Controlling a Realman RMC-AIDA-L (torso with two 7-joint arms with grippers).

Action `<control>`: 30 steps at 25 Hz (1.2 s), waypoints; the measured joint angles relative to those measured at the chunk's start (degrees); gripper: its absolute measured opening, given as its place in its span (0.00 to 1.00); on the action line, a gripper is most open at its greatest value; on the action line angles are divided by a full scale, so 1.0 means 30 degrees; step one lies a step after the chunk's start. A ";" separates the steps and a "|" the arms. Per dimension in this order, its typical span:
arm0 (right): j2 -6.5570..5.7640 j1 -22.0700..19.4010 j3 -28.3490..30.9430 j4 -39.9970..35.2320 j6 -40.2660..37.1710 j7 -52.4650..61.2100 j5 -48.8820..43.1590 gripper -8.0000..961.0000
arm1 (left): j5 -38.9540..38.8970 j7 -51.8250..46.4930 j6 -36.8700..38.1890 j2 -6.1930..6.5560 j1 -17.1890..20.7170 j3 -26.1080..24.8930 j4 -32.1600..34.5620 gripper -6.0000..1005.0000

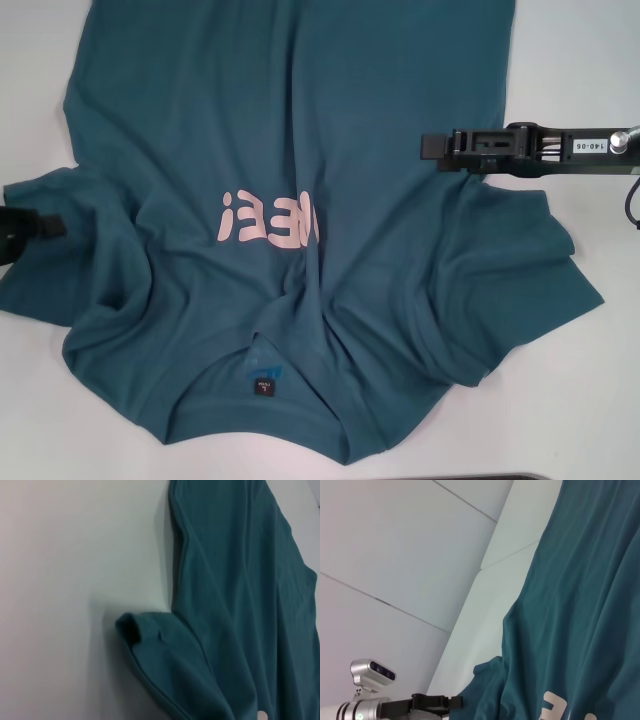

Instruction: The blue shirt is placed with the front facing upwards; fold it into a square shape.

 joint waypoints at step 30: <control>-0.0029 0.0045 0.0130 0.0011 0.0016 0.0000 -0.0096 0.76 | 0.1796 -0.1363 0.0684 0.3096 -0.0613 -0.0371 -0.1241 0.01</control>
